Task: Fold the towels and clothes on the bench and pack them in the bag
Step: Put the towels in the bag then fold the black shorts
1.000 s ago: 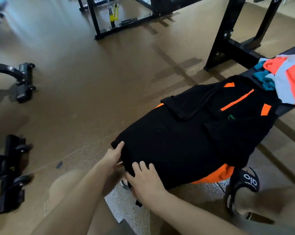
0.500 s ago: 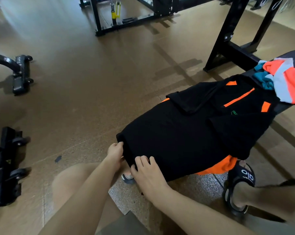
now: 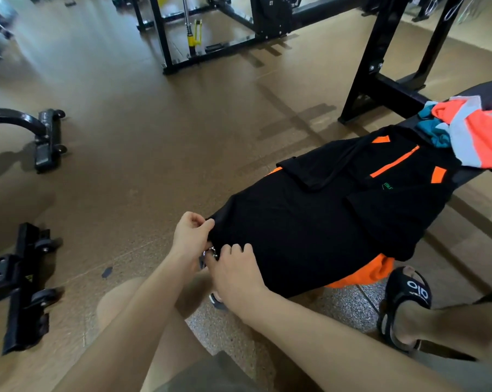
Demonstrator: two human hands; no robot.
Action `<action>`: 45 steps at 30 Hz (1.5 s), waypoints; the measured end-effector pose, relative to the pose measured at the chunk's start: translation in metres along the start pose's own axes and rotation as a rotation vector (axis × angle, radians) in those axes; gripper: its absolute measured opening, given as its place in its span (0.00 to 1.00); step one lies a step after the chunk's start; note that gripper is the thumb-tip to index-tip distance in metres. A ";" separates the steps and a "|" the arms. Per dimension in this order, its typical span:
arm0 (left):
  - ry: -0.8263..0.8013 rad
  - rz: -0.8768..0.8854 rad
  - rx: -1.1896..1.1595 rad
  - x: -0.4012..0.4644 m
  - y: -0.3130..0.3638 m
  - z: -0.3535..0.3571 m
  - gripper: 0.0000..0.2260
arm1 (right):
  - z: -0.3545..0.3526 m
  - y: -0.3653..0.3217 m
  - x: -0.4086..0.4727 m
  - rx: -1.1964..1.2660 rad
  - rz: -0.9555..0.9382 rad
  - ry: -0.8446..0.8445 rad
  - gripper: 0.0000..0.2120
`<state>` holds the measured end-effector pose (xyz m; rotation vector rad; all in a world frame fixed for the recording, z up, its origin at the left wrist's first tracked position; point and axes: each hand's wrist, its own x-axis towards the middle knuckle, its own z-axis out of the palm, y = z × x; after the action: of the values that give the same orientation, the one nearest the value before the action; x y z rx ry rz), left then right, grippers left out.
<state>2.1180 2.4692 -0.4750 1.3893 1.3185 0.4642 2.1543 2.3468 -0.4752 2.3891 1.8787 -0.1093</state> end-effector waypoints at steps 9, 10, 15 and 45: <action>-0.142 0.222 0.109 -0.009 0.031 0.016 0.12 | -0.036 0.040 -0.003 0.091 0.063 0.079 0.08; -0.157 0.265 0.169 -0.008 0.033 0.020 0.15 | -0.040 0.047 -0.006 0.105 0.093 0.076 0.06; -0.214 0.809 0.862 -0.002 0.043 0.038 0.16 | -0.045 0.100 -0.023 0.209 0.306 0.142 0.06; -0.063 1.403 1.656 0.070 0.234 0.351 0.22 | 0.024 0.464 -0.091 1.342 0.874 0.109 0.06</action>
<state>2.5384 2.4333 -0.4086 3.6157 0.1572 0.0594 2.5839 2.1471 -0.4726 3.7480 0.4684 -1.5472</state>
